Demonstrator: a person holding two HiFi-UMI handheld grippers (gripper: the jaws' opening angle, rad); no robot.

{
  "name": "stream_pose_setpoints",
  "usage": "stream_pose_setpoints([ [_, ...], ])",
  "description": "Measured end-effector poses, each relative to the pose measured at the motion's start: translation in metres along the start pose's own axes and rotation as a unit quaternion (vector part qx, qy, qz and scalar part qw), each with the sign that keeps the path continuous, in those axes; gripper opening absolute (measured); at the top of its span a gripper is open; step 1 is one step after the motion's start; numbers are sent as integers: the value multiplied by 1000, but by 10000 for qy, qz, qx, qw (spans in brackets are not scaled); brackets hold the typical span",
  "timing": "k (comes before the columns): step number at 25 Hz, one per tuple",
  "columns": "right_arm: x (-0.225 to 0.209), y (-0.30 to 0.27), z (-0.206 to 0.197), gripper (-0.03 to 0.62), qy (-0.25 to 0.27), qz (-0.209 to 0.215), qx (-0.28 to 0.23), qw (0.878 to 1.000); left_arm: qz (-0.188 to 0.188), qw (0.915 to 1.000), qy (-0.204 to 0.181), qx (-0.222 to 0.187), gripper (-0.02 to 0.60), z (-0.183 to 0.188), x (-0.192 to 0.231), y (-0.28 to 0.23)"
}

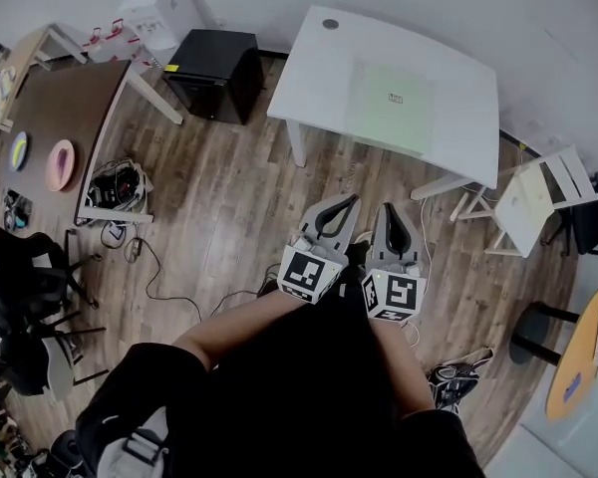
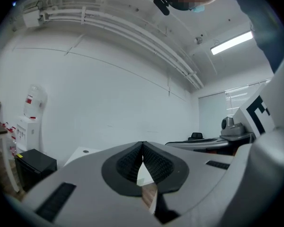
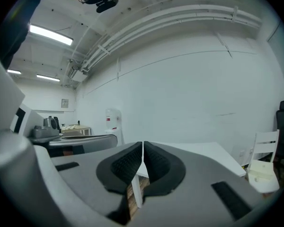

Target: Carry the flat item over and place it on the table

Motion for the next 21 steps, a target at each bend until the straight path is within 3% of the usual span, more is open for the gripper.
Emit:
stream_pose_setpoints([
  [11, 17, 22, -10, 34, 45, 0, 43, 10000, -23, 9998, -132, 116, 14, -9, -21, 17],
  [21, 4, 48, -6, 34, 284, 215, 59, 9993, -16, 9993, -331, 143, 14, -15, -63, 20],
])
Point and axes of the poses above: the fingertips, and each gripper's own axes: y backward along the fingers, x to its left, z out of its top, the point moved 1 cm from there along y, backward along the fingers, and after that the axes turned 14 degrees about z, right-handed, at the moved point
